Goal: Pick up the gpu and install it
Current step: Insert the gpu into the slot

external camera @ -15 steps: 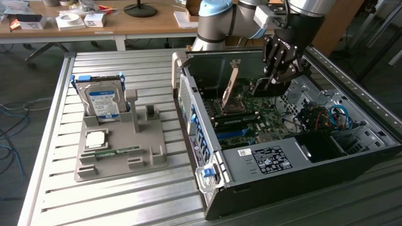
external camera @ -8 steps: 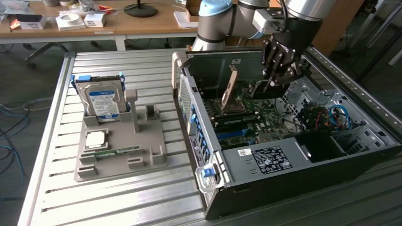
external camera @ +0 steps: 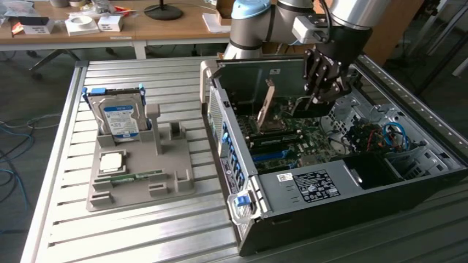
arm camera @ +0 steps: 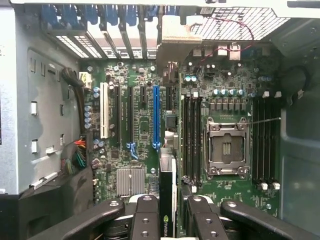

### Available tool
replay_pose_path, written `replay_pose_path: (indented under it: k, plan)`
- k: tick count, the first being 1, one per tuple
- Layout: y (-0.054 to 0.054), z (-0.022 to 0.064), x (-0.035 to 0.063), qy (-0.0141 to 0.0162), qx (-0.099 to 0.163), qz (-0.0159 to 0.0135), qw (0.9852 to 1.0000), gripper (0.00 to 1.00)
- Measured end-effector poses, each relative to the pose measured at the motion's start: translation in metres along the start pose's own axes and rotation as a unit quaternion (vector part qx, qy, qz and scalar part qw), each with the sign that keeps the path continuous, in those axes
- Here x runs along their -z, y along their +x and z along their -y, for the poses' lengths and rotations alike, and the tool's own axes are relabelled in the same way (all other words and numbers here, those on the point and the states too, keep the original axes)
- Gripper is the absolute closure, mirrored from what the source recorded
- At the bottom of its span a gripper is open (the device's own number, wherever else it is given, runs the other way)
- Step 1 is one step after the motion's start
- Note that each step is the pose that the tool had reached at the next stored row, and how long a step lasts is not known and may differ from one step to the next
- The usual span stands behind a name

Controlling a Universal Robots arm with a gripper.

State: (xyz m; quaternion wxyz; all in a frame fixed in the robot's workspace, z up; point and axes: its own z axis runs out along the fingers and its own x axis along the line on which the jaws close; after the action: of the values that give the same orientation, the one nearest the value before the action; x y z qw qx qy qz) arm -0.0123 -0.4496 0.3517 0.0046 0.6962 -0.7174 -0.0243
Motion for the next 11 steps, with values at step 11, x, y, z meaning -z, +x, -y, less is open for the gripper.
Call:
replay_pose_path:
  k: [11]
  plan:
    - [0.0004,-0.0019,-0.0098,0.0,0.0,-0.0001,1.0,0.74]
